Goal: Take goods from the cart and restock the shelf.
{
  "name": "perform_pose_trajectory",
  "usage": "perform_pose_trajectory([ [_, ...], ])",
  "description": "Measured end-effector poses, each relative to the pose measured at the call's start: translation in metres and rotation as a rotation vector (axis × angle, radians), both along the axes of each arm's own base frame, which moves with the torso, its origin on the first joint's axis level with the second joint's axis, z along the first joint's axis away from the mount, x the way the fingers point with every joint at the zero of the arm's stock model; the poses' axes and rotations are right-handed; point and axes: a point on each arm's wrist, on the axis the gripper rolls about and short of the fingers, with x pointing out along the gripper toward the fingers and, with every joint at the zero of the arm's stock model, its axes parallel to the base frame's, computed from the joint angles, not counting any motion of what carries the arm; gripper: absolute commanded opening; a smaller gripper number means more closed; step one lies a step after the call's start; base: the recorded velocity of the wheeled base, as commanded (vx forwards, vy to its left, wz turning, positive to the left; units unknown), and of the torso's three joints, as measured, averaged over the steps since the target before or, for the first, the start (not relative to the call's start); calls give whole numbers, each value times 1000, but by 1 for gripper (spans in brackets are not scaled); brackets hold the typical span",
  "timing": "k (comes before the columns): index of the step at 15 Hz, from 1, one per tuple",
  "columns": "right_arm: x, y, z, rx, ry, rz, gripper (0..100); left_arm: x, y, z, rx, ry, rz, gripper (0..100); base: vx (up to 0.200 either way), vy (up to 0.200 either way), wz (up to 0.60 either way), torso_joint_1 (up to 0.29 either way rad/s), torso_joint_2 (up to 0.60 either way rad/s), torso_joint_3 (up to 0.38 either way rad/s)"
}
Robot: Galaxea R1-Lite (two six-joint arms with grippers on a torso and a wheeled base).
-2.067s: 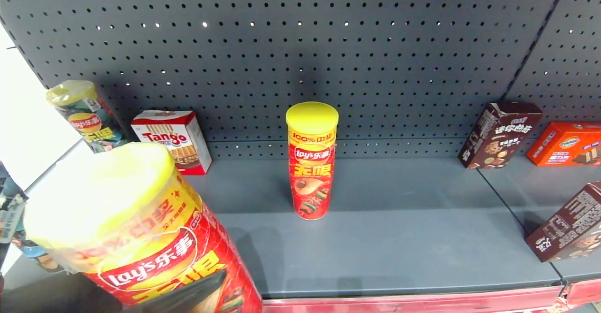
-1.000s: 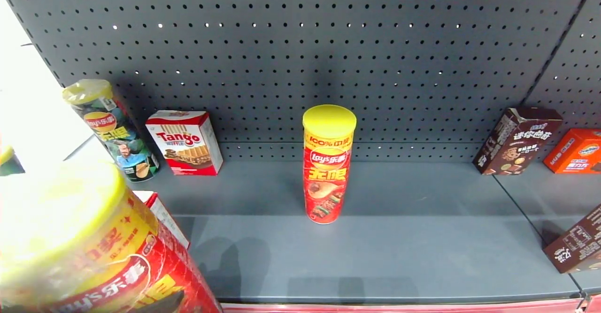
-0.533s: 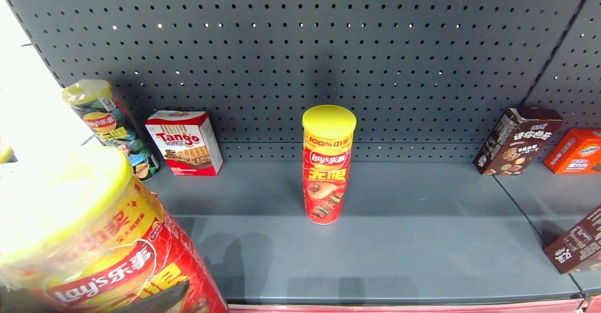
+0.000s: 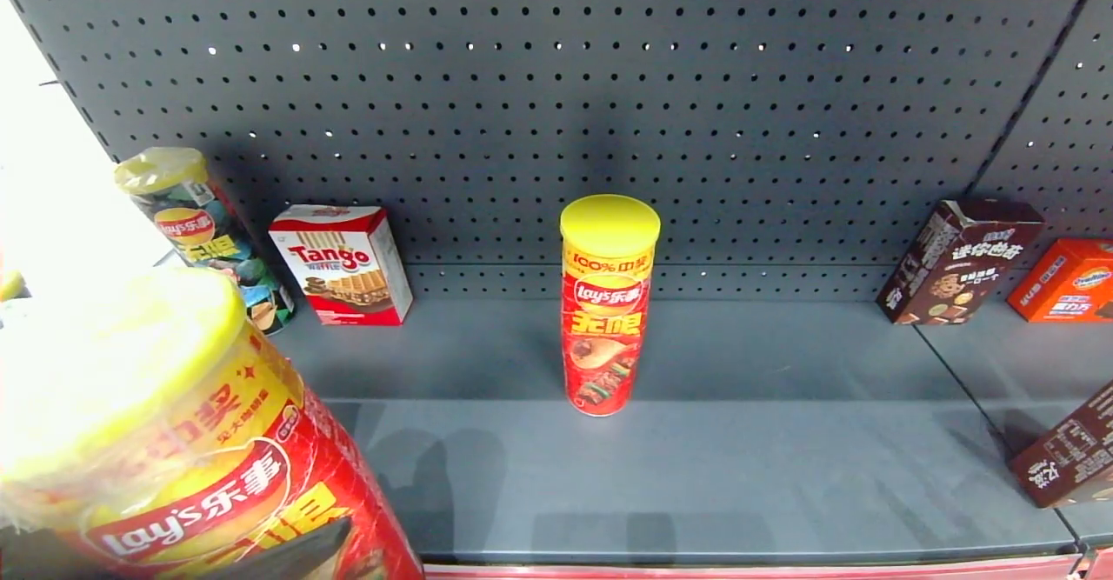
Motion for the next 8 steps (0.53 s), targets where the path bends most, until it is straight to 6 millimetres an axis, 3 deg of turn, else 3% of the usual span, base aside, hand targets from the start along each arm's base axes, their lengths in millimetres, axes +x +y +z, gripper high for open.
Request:
perform_pose_trajectory([
  [4, 46, 17, 19, -8, 3, 68, 100, 0, 0, 0, 2, 3, -1, 0, 0, 0, 0, 0, 0, 0],
  [8, 88, 39, 19, -10, 14, 156, 100, 1, -1, 0, 2, 4, -2, 0, 0, 0, 0, 0, 0, 0],
])
